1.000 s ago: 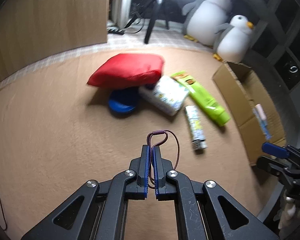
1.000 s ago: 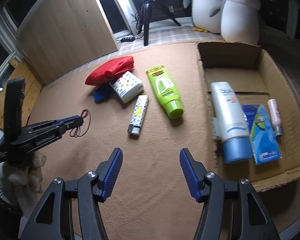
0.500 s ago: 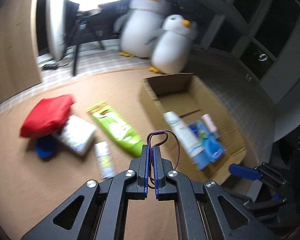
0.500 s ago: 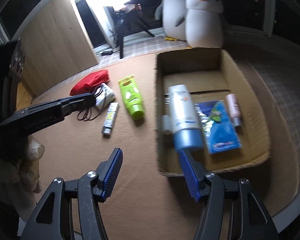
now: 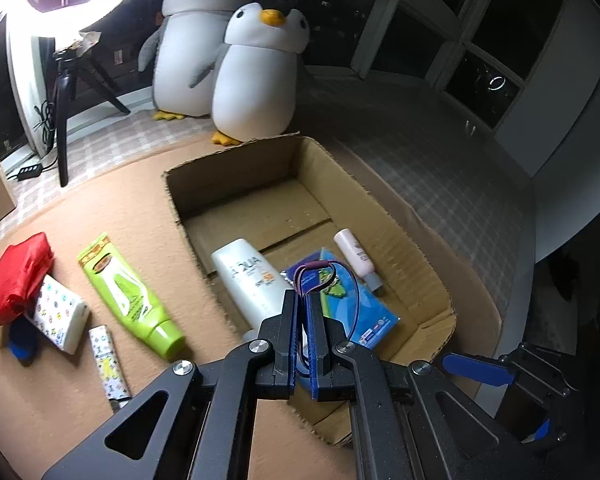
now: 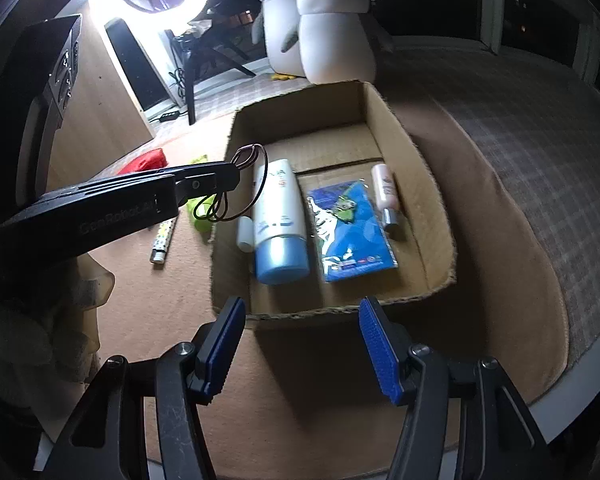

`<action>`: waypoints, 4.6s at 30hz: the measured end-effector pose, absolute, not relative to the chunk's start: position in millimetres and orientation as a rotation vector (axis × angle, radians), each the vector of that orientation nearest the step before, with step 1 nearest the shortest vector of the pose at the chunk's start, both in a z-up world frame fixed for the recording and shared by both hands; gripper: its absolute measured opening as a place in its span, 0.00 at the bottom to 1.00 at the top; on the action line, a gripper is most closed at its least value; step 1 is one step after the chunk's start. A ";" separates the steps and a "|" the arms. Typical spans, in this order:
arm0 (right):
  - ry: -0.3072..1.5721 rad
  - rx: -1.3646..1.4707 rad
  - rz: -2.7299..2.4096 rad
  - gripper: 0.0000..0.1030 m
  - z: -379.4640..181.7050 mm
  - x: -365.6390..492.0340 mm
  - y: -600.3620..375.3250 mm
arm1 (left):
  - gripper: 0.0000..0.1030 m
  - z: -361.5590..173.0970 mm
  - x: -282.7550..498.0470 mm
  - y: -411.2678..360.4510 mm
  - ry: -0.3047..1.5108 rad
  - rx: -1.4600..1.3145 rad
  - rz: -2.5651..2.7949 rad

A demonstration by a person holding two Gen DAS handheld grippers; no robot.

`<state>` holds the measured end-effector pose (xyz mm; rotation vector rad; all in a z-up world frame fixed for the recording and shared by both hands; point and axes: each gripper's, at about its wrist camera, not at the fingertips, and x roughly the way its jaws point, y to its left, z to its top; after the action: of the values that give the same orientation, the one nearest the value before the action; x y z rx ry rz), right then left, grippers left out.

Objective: Organize objects
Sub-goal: 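Carry the rubber band into the box and open the left gripper, then move the right tool toward the white Vinda tissue pack, then close the right gripper on the tissue pack and lift it, then carry the tissue pack into the box and open the right gripper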

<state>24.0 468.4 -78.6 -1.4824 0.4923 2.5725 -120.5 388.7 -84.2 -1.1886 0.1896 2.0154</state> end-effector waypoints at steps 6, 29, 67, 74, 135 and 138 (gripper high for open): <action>0.502 -1.500 2.571 0.54 -81.9 25.0 470.2 | 0.74 -79.0 -120.2 384.3 0.148 -1.155 2.031; 0.451 -1.588 2.692 0.54 -74.2 -24.3 408.9 | 0.74 -78.9 -136.3 225.6 0.037 -1.251 2.241; 0.626 -1.836 2.639 0.39 -146.1 -267.6 328.7 | 0.74 -109.3 -111.3 -36.5 -0.281 -1.485 2.538; 0.703 -1.849 2.633 0.39 -150.9 -285.5 327.9 | 0.74 -113.5 -113.1 -35.5 -0.286 -1.497 2.531; 0.597 -2.221 2.655 0.50 -153.3 -89.9 258.0 | 0.51 -171.5 -83.9 116.4 -0.168 -1.523 2.023; 0.564 -2.222 2.668 0.45 -151.2 -89.2 255.8 | 0.49 -171.0 -82.4 118.1 -0.160 -1.518 2.023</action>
<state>-89.2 255.8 -151.2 -2.2220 0.5643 2.6677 -82.4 118.1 -171.0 -1.5179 -0.1604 2.0231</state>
